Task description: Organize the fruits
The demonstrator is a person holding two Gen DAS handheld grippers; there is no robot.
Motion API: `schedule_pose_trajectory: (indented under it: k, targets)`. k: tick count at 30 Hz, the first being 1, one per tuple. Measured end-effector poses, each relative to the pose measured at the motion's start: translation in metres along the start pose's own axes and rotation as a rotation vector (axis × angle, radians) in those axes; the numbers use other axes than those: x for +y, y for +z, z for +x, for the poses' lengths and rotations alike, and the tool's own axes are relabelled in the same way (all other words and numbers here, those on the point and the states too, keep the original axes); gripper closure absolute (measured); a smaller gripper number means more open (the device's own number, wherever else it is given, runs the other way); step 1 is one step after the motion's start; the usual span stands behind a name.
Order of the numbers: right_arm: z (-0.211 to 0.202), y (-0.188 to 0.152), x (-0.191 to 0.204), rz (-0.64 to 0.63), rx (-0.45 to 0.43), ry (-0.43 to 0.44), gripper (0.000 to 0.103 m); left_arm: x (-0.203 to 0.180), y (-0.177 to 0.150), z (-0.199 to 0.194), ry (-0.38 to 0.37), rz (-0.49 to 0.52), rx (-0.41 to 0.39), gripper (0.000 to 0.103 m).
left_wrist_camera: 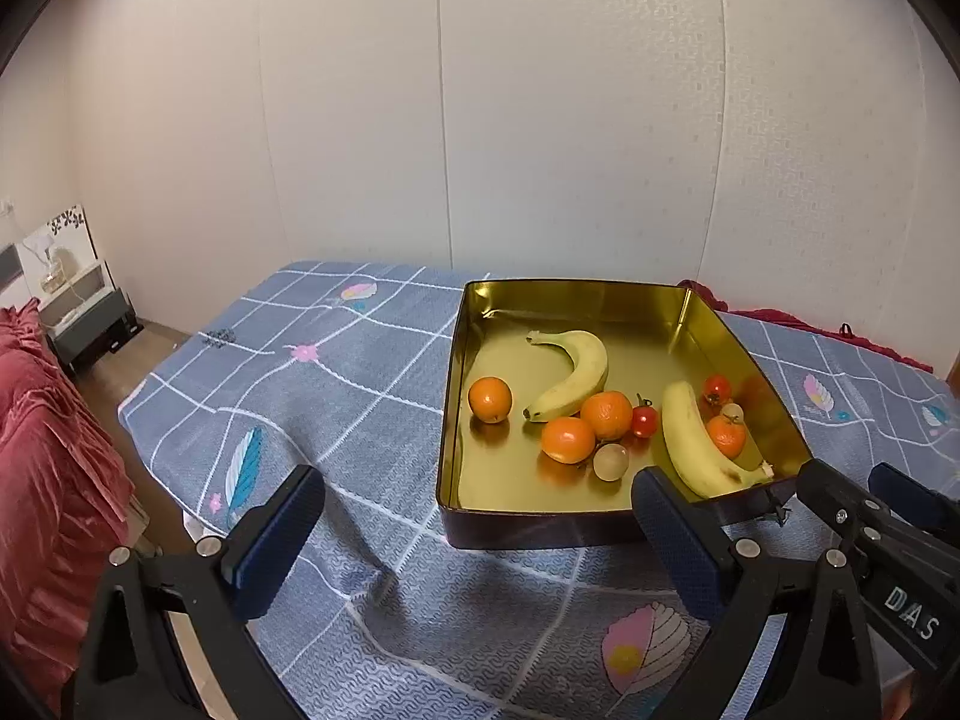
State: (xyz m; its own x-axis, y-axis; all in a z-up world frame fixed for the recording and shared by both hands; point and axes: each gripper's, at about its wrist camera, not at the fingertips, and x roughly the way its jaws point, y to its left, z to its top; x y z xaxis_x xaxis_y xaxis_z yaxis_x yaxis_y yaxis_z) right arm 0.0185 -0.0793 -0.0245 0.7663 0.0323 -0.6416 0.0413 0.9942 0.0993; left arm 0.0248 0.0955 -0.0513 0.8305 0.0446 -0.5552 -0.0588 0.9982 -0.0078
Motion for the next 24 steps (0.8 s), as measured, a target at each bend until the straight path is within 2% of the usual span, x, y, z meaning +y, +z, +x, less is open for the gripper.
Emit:
schedule_pose_trajectory:
  k: [24]
  targets:
    - [-0.0014,0.0013,-0.0041,0.005,0.003,-0.011,0.031,0.0006,-0.0019,0.0055,0.043,-0.025,0.045,0.000]
